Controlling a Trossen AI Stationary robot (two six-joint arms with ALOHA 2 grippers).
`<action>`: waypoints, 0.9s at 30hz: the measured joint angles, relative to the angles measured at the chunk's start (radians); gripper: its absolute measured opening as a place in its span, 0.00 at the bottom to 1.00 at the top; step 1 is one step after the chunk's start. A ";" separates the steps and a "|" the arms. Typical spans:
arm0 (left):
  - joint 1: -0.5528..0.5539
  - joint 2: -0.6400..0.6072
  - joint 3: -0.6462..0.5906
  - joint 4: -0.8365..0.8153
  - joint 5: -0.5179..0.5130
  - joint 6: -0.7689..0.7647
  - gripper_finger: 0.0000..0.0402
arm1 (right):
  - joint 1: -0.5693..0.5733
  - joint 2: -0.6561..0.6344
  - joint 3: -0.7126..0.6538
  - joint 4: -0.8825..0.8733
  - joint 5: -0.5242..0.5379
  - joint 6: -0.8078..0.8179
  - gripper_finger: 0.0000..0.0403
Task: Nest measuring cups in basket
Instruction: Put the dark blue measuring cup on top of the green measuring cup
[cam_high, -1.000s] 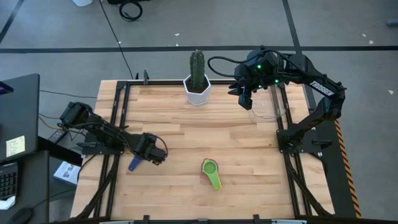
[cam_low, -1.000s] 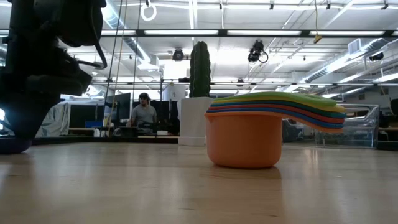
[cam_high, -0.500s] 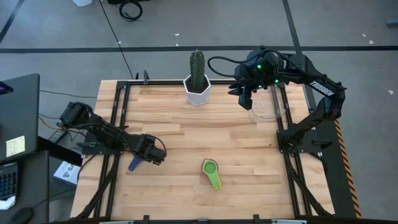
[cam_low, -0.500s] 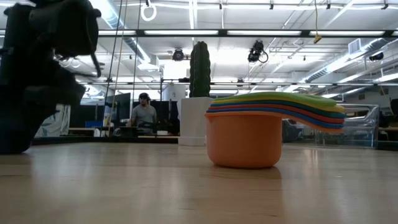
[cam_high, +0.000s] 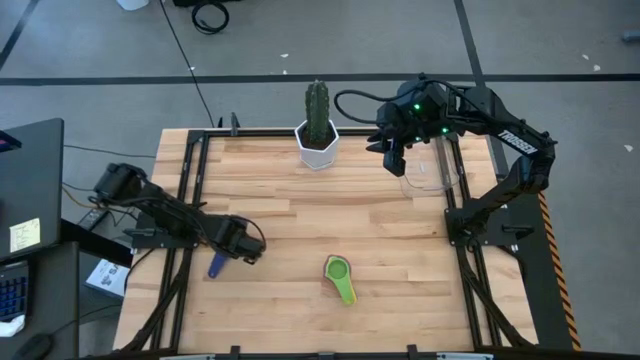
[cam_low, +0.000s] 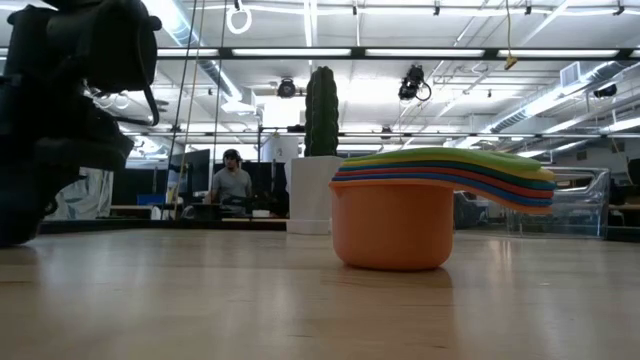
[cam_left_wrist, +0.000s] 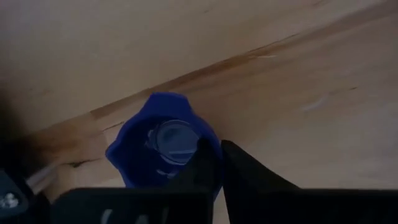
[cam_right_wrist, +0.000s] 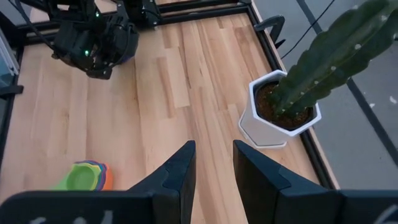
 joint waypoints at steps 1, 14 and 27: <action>0.000 0.001 0.013 -0.016 0.003 -0.003 0.04 | 0.000 0.000 0.000 0.000 0.000 -0.015 0.28; 0.007 0.002 0.373 -0.128 0.054 -0.125 0.04 | 0.000 -0.005 0.000 -0.022 0.339 -0.332 0.28; 0.027 0.273 0.943 -0.215 -0.052 -0.249 0.04 | -0.099 -0.100 0.000 -0.002 0.595 -0.488 0.28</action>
